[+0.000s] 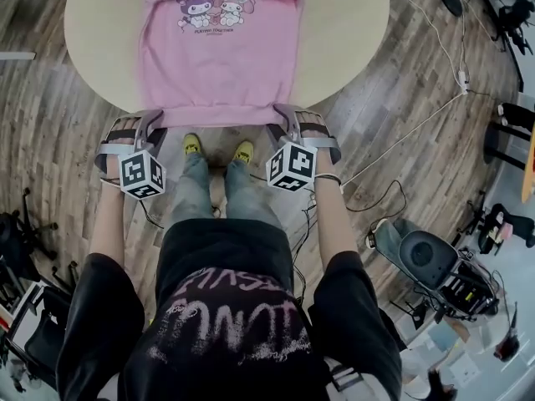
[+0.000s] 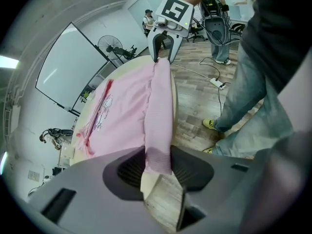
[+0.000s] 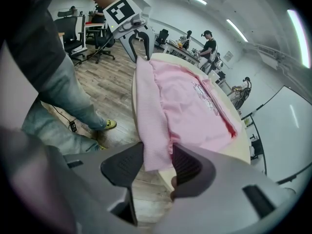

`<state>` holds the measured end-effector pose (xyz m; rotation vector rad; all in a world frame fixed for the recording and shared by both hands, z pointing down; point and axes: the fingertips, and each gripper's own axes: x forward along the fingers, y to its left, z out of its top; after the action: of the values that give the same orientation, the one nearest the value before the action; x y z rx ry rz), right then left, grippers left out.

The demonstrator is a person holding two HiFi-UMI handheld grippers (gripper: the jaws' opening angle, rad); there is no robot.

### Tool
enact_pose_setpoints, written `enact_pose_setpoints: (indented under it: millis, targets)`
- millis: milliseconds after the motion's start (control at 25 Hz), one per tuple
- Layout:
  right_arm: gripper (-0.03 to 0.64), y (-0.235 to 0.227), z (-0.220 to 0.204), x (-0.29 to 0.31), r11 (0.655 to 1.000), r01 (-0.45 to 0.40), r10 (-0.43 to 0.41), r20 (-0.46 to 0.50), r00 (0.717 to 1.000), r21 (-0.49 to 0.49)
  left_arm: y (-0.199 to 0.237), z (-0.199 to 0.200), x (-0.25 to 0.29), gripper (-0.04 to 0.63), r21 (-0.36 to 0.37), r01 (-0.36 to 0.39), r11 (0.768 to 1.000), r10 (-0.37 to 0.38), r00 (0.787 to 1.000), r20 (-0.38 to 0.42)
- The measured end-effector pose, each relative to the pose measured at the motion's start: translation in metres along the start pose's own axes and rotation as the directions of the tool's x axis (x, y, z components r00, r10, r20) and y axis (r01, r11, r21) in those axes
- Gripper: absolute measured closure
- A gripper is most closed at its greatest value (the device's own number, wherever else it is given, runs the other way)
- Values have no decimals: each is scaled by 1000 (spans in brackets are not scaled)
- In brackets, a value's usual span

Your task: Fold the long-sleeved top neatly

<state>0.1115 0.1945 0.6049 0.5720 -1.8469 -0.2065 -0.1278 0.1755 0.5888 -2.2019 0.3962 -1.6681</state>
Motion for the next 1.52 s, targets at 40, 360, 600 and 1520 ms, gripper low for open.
enact_pose_setpoints:
  millis: [40, 360, 600, 1520]
  targets:
    - [433, 1, 1, -1, 1000, -5, 5, 3, 1000, -2, 0, 0, -2, 433, -1, 1, 1000, -1, 1000, 1]
    - [497, -2, 5, -12, 1000, 0, 1, 32, 999, -12, 2, 3, -12, 537, -13, -16, 1000, 17, 1000, 5]
    - [575, -17, 12, -23, 999, 6, -3, 73, 997, -38, 12, 10, -21, 557, -54, -15, 998, 16, 1000, 19]
    - [583, -108, 36, -70, 998, -50, 57, 199, 978, -40, 103, 36, -69, 566, -139, -85, 987, 91, 995, 32]
